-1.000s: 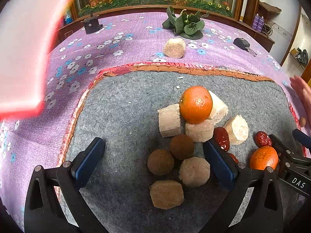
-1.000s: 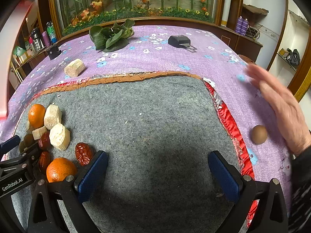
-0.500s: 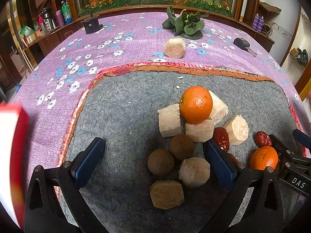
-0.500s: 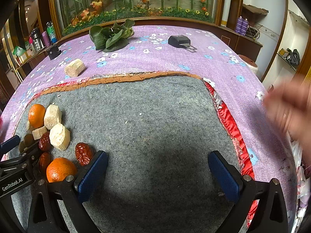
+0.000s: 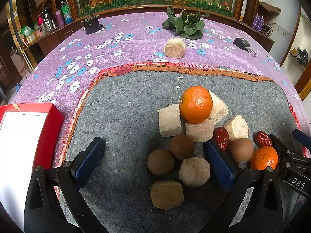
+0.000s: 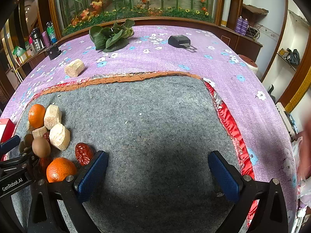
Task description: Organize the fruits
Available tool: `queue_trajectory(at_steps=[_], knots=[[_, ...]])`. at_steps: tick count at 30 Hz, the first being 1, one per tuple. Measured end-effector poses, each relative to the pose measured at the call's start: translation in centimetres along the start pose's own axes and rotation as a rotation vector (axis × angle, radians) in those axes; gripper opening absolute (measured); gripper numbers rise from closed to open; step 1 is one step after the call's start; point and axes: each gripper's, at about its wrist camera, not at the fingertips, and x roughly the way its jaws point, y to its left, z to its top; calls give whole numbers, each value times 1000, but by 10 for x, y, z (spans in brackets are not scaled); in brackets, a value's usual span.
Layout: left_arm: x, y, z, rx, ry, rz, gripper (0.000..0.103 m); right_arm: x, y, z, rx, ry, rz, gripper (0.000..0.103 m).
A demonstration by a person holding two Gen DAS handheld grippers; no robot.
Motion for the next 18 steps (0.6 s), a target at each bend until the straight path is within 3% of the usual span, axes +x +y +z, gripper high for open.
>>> queue_trajectory(at_steps=[15,18], knots=[[0,-1,0,0,-3,5,103,-1,2,0,0,4,-6,103],[-3,2,1,35,45,-27,103,-2,0,1,-22,19,19,103]])
